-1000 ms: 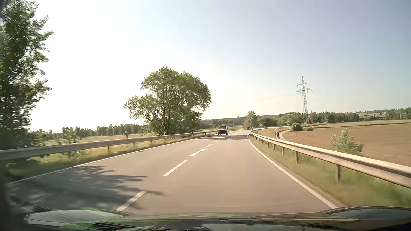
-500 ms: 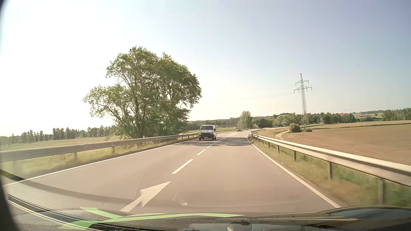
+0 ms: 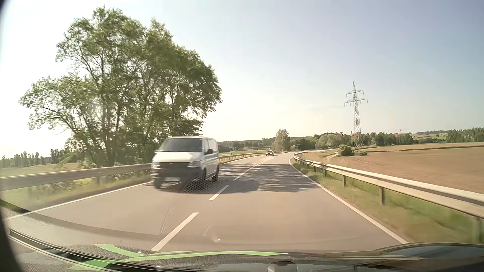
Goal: Follow the waypoints while adhering to traffic rules and regulations
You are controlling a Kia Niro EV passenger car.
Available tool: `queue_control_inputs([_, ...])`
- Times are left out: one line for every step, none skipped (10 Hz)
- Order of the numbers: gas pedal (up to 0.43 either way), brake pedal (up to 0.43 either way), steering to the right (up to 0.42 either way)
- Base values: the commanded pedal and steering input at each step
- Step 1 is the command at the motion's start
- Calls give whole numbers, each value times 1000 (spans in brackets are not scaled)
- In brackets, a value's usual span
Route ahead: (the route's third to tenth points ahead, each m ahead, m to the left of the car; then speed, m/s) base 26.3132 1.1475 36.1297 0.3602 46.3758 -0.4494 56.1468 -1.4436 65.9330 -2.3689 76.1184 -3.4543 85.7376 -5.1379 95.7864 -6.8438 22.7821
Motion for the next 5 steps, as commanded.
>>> queue_control_inputs([197, 0, 12])
queue_control_inputs([197, 0, 12])
queue_control_inputs([197, 0, 12])
queue_control_inputs([197, 0, 12])
queue_control_inputs([197, 0, 12])
